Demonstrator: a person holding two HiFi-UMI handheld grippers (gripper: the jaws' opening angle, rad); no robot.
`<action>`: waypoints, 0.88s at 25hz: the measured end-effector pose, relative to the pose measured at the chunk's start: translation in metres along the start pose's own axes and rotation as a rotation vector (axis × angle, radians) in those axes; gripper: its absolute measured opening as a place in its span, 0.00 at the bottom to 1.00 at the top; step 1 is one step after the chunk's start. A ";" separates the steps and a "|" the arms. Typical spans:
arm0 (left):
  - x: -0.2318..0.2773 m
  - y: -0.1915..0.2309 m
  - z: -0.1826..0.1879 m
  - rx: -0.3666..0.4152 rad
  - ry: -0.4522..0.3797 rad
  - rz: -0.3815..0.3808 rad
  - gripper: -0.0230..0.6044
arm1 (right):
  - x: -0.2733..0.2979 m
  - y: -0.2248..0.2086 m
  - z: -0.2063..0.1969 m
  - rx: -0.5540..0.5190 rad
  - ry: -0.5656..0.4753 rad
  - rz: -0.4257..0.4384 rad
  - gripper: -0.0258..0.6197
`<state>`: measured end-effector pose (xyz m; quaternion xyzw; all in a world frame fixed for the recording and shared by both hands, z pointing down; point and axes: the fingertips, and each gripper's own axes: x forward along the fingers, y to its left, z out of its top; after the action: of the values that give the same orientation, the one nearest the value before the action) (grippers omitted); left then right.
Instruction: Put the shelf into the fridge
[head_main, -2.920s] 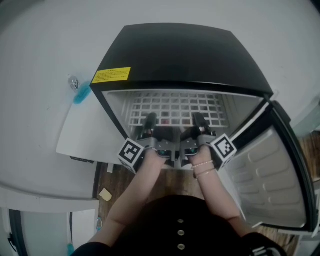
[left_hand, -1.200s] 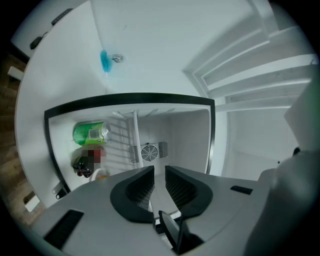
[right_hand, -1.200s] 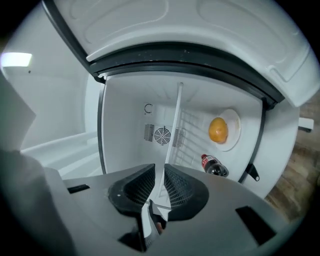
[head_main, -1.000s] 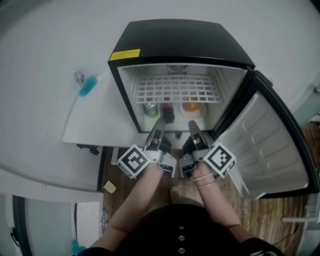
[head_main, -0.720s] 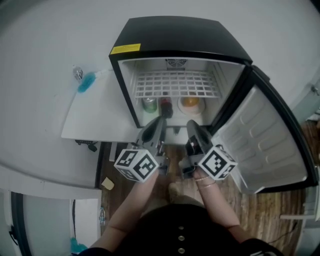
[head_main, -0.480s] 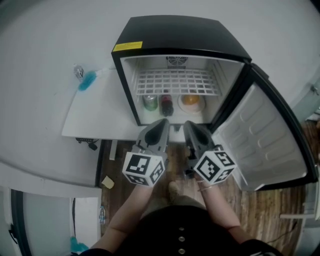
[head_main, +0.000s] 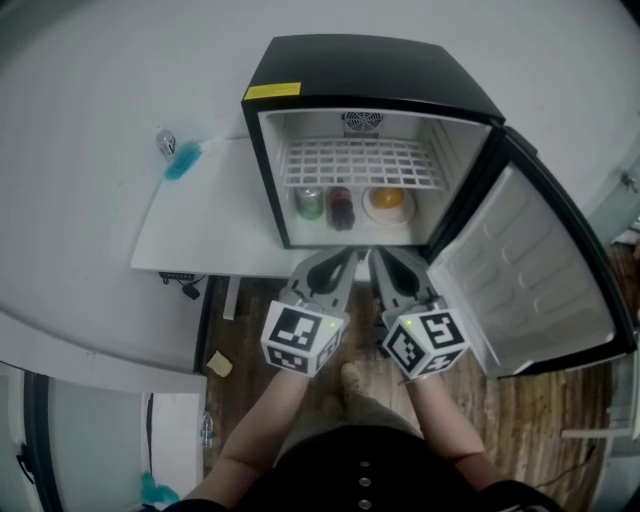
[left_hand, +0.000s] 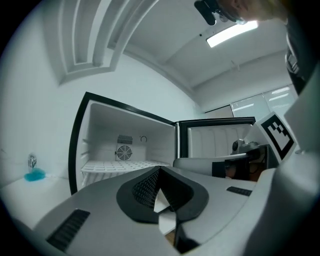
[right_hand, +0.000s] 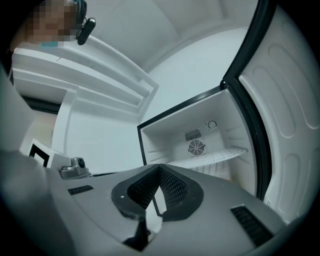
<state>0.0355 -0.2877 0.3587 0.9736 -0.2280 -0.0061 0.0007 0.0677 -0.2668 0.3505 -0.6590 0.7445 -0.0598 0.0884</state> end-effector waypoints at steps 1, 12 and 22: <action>0.000 -0.001 -0.001 -0.007 0.007 -0.006 0.05 | 0.001 0.002 0.000 -0.023 0.005 0.001 0.05; 0.003 -0.002 0.006 -0.033 0.003 -0.030 0.05 | 0.003 0.005 0.004 -0.104 0.010 -0.002 0.05; 0.012 -0.004 0.007 -0.031 0.005 0.005 0.05 | 0.002 -0.006 0.007 -0.108 0.026 0.014 0.05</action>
<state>0.0482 -0.2897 0.3516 0.9730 -0.2301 -0.0072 0.0164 0.0743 -0.2696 0.3447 -0.6569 0.7522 -0.0273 0.0432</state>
